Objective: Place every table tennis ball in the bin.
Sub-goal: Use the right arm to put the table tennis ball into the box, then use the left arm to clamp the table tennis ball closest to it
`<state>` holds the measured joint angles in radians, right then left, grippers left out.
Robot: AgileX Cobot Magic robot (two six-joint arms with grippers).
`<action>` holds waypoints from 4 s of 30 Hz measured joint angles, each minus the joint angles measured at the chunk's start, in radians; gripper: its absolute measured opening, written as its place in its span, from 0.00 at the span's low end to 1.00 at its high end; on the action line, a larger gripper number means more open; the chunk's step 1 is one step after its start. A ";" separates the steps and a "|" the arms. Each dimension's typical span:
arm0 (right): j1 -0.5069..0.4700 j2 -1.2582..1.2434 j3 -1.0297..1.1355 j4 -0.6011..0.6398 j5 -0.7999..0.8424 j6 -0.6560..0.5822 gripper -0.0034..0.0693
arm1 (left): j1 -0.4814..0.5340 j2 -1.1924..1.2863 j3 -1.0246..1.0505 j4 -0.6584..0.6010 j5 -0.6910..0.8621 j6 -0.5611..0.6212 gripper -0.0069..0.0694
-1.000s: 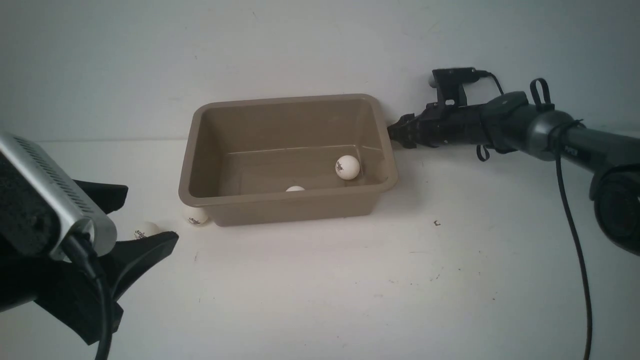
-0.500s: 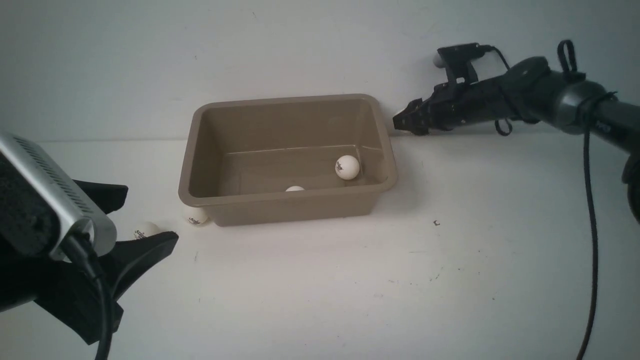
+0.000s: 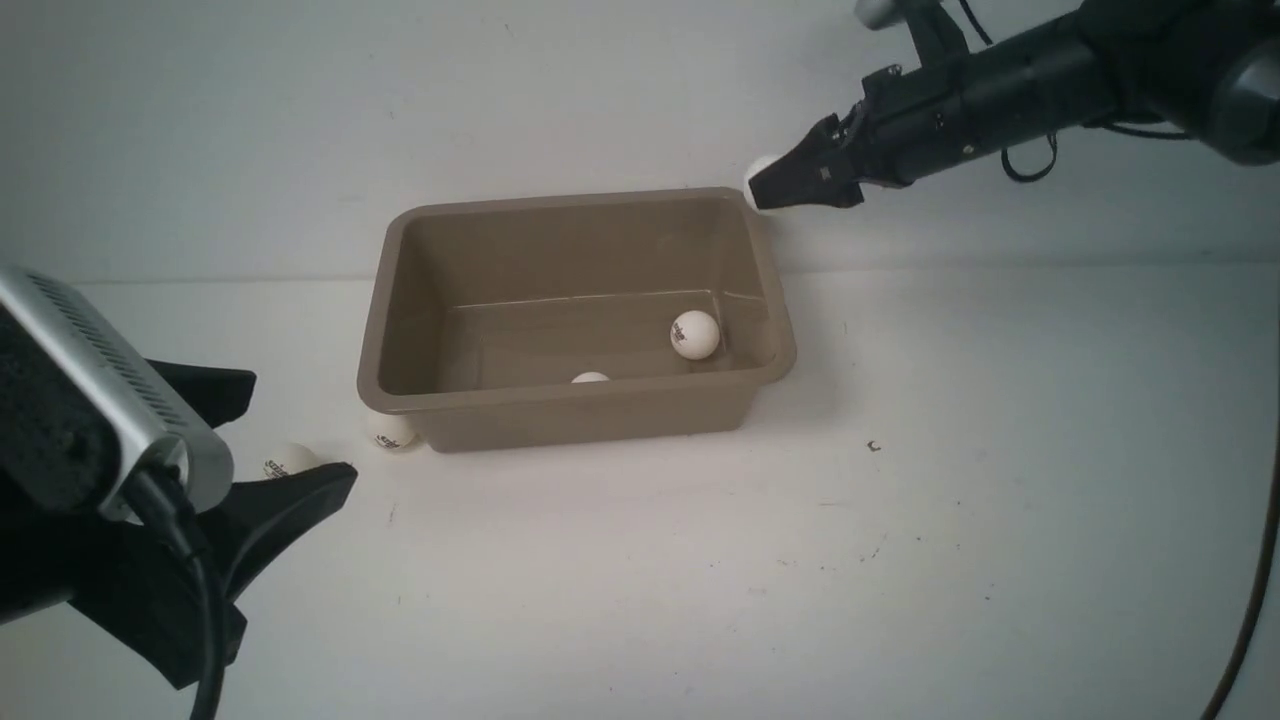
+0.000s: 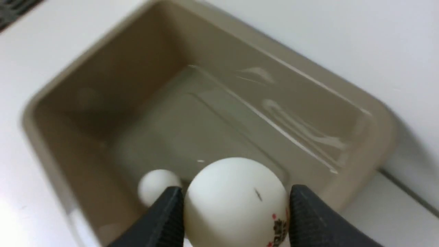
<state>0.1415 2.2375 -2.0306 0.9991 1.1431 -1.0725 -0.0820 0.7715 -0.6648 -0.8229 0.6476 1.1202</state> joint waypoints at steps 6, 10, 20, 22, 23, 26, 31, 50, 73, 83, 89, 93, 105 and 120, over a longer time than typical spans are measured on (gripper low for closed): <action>0.075 0.034 0.000 0.005 0.042 -0.068 0.54 | 0.000 0.000 0.000 0.017 -0.002 0.000 0.74; 0.119 0.059 0.000 0.005 -0.013 -0.150 0.54 | 0.000 0.000 0.000 0.071 -0.020 -0.018 0.74; 0.129 0.082 0.000 0.035 -0.165 -0.175 0.87 | 0.000 0.000 0.000 0.388 -0.063 -0.395 0.74; 0.128 0.077 0.000 0.048 -0.179 -0.178 0.90 | 0.000 0.000 0.000 0.452 -0.066 -0.457 0.74; 0.123 0.054 0.002 0.063 -0.195 -0.180 0.92 | 0.000 0.000 0.000 0.535 -0.068 -0.550 0.74; 0.105 -0.018 0.003 0.075 -0.219 -0.182 0.93 | 0.000 0.000 0.001 0.643 -0.069 -0.682 0.74; 0.037 -0.194 0.003 0.058 -0.259 -0.162 0.93 | 0.000 0.000 0.001 0.707 -0.069 -0.767 0.74; -0.166 -0.743 0.001 -0.688 0.013 0.568 0.93 | 0.000 0.000 0.002 0.707 -0.106 -0.783 0.74; -0.124 -1.111 0.862 -0.460 -0.027 0.503 0.90 | 0.000 0.209 0.002 1.396 -0.258 -1.282 0.74; -0.064 -1.158 1.084 -0.396 -0.172 0.420 0.87 | 0.000 0.520 -0.006 1.580 -0.515 -1.444 0.74; -0.046 -1.162 1.084 -0.363 -0.179 0.397 0.86 | 0.000 0.642 -0.031 1.592 -0.544 -1.570 0.74; -0.039 -1.162 1.084 -0.343 -0.179 0.393 0.86 | 0.001 0.696 -0.032 1.594 -0.538 -1.609 0.74; -0.038 -1.162 1.084 -0.288 -0.176 0.376 0.86 | -0.087 0.751 -0.034 1.401 -0.387 -1.554 0.74; -0.038 -1.162 1.084 -0.285 -0.180 0.372 0.86 | -0.333 0.707 -0.034 1.133 -0.720 -1.286 0.74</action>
<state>0.1033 1.0753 -0.9466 0.7145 0.9630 -0.7001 -0.4149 1.4782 -0.6993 0.3097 -0.0727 -0.1658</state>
